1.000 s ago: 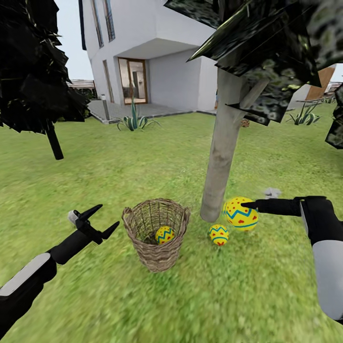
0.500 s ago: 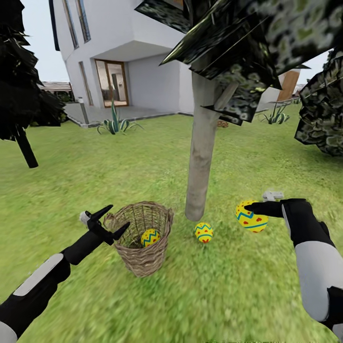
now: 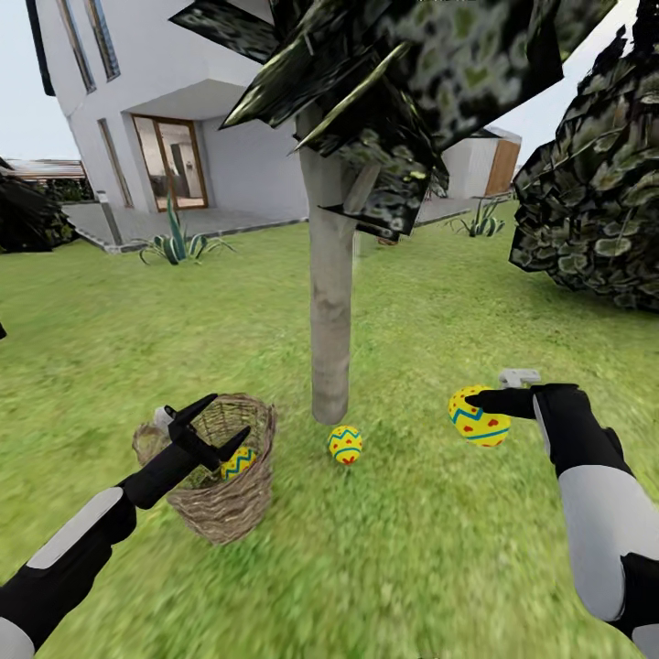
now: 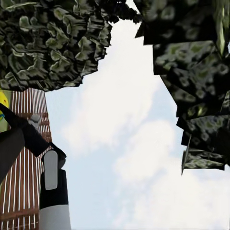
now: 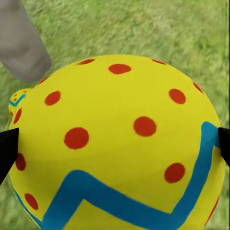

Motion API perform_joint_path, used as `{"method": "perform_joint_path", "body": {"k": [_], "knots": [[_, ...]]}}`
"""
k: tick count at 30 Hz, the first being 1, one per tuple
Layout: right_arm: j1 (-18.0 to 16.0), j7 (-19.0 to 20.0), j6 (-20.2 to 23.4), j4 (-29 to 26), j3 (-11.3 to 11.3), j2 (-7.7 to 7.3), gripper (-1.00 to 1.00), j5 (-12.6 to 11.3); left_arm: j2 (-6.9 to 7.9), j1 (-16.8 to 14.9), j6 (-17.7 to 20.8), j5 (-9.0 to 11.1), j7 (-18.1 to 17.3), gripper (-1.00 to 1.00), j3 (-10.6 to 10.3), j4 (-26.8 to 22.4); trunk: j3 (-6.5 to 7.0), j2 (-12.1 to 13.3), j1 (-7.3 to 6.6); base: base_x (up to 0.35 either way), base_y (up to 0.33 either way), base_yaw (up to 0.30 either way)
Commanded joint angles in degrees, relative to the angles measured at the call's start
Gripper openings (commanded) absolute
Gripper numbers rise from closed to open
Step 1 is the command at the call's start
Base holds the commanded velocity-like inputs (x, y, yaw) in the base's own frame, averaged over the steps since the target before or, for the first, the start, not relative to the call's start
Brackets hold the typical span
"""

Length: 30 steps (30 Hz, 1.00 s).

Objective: Take the three Easter eggs out of the wicker basket on the lawn in the garden, then place them on the lawn next to a single tree (choose any tree) so that all three eggs are next to the same tree and none are left in the basket.

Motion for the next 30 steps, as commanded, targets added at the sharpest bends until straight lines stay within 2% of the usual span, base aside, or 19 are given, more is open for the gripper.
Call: {"method": "perform_joint_path", "body": {"k": [1, 7, 8, 10, 11, 12, 14, 16, 23, 30], "knots": [[-0.02, 0.55, 0.09, -0.04, -0.15, 0.01, -1.00, 0.59, 0.05, -0.10, 0.10, 0.21, -0.21, 1.00, -0.22, 0.04, -0.04, -0.02, -0.01, 0.000, -0.344, -0.182], [0.04, 0.55, -0.97, -0.03, -0.06, 0.26, -1.00, 0.56, -0.11, -0.09, 0.06, 0.19, -0.19, 1.00, -0.22, 0.11, -0.02, -0.02, -0.01, 0.000, -0.344, 0.003], [0.03, 0.50, -1.24, 0.02, 0.62, 0.54, -1.00, 0.62, -0.11, -0.09, 0.06, 0.19, -0.19, 1.00, -0.22, 0.21, -0.02, -0.02, -0.01, 0.000, -0.342, 0.243], [0.31, 0.14, -1.40, 0.59, 4.13, 0.79, -1.00, 0.67, -0.11, -0.09, 0.06, 0.20, -0.21, 1.00, -0.22, 0.42, -0.02, -0.02, -0.01, 0.038, -0.266, 0.281], [0.43, -1.29, -1.43, 0.80, 5.02, 0.85, -1.00, 0.60, -0.11, -0.09, 0.06, 0.21, -0.19, 1.00, -0.22, 0.46, -0.02, -0.02, -0.01, 0.100, -0.228, 0.289], [0.50, -4.77, -1.49, 0.98, 5.63, 1.55, -1.00, 0.48, -0.11, -0.09, 0.06, 0.21, -0.20, 1.00, -0.22, 0.48, -0.02, -0.02, -0.01, 0.181, -0.220, 0.291], [0.51, -5.78, -1.50, 1.02, 5.75, 2.37, -1.00, 0.50, -0.11, -0.09, 0.06, 0.21, -0.20, 1.00, -0.22, 0.49, -0.02, -0.02, -0.01, 0.202, -0.219, 0.291], [0.51, -5.99, -1.51, 1.03, 5.81, 2.59, -1.00, 0.50, -0.11, -0.09, 0.06, 0.21, -0.18, 1.00, -0.22, 0.49, -0.02, -0.02, -0.01, 0.212, -0.219, 0.291], [0.51, -6.04, -1.65, 1.72, 5.83, 2.65, -1.00, 0.51, -0.11, -0.09, 0.06, 0.21, -0.16, 1.00, -0.22, 0.49, -0.02, -0.02, -0.01, 0.217, -0.219, 0.291], [0.51, -6.13, -4.28, 3.53, 5.85, 2.72, -1.00, 0.51, -0.11, -0.11, 0.06, 0.21, -0.16, 1.00, -0.22, 0.18, -0.02, -0.02, -0.01, 0.218, -0.219, 0.291]]}}
